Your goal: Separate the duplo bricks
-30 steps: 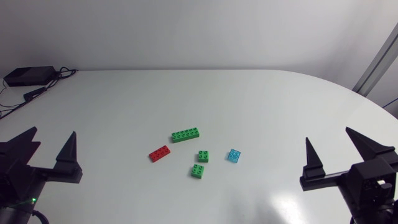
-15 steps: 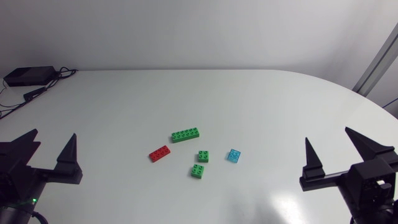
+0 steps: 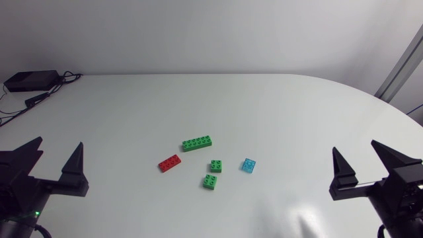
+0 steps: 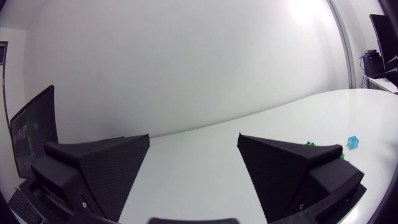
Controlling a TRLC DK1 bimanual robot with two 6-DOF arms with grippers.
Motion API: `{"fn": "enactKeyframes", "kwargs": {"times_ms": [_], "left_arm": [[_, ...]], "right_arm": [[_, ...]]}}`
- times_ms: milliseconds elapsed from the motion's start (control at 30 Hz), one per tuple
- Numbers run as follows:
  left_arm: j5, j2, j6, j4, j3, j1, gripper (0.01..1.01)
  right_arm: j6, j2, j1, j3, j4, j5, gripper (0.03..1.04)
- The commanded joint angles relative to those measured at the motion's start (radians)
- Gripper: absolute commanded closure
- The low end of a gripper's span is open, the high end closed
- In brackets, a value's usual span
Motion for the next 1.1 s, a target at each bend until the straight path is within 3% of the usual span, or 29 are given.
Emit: {"fn": "enactKeyframes", "kwargs": {"times_ms": [0,133,767,1067], "left_arm": [[0.012,-0.019,0.011,-0.005,-0.022,-0.005,0.044],[0.013,-0.017,-0.001,-0.011,-0.022,-0.005,0.044],[0.013,-0.008,-0.027,-0.026,-0.02,0.016,0.044],[0.016,-0.016,0.028,-0.021,-0.022,0.019,0.044]], "right_arm": [[0.036,-0.009,-0.013,-0.039,-0.009,-0.025,0.06],[0.072,-0.009,-0.016,-0.039,-0.009,-0.025,0.06],[0.074,-0.009,-0.01,-0.039,-0.008,-0.02,0.06],[0.074,-0.009,-0.001,-0.039,-0.011,-0.016,0.06]]}}
